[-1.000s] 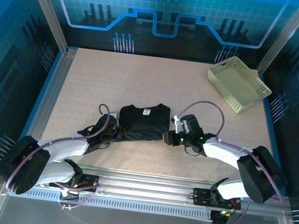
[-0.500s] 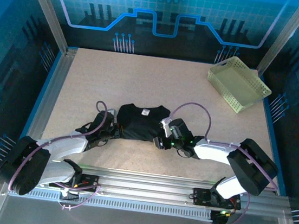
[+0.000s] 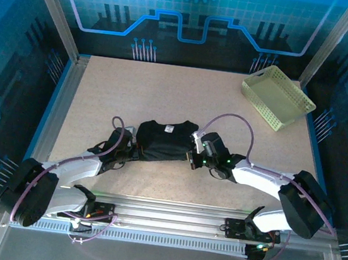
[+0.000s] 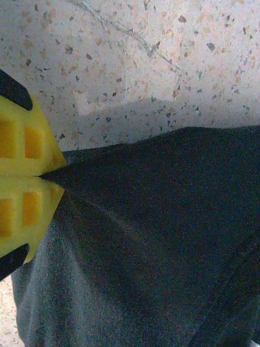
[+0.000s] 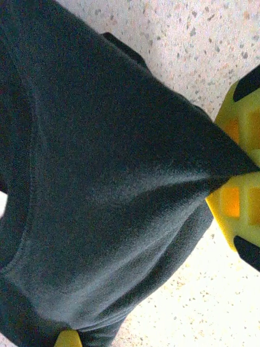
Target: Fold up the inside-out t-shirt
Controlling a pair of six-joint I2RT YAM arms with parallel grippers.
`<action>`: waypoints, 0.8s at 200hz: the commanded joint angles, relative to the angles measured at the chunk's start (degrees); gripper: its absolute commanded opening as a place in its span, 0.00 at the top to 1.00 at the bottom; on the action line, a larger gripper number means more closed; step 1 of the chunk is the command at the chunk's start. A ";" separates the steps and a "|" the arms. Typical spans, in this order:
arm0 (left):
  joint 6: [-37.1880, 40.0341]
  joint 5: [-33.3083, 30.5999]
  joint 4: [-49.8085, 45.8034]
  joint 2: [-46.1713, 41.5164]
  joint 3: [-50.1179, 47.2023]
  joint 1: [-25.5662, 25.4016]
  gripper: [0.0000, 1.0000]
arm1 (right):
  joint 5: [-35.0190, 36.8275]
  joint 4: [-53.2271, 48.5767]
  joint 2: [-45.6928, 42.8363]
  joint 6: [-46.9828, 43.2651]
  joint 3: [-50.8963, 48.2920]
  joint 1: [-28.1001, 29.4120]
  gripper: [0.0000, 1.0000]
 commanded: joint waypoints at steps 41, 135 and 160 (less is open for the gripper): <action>1.43 3.74 0.51 0.33 0.85 0.76 0.92 | -1.65 -6.86 -1.34 0.81 1.65 -1.58 0.56; 0.38 5.10 2.80 1.54 0.18 0.73 0.87 | 3.12 8.78 2.00 2.54 -5.55 2.97 0.46; 0.39 4.74 2.57 1.93 0.32 0.70 0.87 | 4.12 12.70 4.23 1.06 -4.93 2.90 0.53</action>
